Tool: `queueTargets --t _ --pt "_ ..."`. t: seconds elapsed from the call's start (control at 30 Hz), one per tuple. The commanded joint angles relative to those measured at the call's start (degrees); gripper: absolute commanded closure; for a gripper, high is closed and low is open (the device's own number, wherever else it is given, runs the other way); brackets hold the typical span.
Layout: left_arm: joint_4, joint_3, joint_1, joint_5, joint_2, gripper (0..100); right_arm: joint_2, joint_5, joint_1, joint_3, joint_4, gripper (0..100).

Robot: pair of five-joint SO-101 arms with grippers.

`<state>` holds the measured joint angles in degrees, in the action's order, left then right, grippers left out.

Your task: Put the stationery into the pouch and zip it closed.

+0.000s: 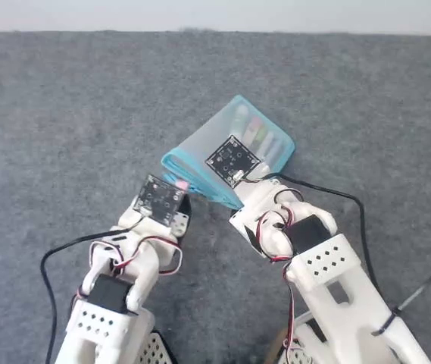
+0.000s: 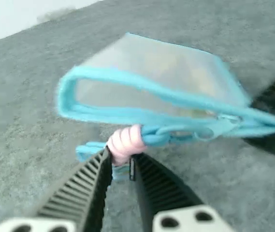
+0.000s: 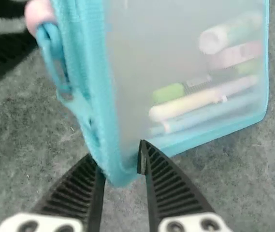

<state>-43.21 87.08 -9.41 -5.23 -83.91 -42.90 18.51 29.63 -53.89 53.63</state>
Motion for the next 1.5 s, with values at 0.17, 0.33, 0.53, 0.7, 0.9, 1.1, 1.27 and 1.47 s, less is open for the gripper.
queueTargets --t 0.17,0.33,0.53,0.7,0.9,1.1,1.27,1.47 --pt "2.55 -0.92 7.38 -0.18 -0.35 99 0.13 0.62 -2.59 -1.67 0.92 99.3" --pt "3.96 -1.01 11.96 -0.09 -0.26 99 0.13 0.62 -6.64 -1.76 1.01 99.3" --pt "4.92 -0.84 14.33 -0.09 -0.26 99 0.22 5.45 -12.79 -3.52 0.48 99.3" --pt "4.92 -0.84 14.33 -0.09 -0.26 99 0.04 8.44 -16.66 -3.87 0.48 99.3" --pt "4.75 -0.75 12.66 -0.35 -0.26 99 0.04 9.23 -17.80 -3.69 0.57 99.3" --pt "-5.10 -3.65 4.57 -6.33 -0.62 79 0.75 4.04 -12.18 6.77 5.85 99.3" --pt "-11.52 -5.93 6.15 -7.21 -7.38 76 0.40 3.78 -12.79 10.55 10.51 99.3" --pt "-12.75 -1.19 4.84 -9.32 -14.68 76 0.04 3.69 -10.68 10.37 13.49 99.3"
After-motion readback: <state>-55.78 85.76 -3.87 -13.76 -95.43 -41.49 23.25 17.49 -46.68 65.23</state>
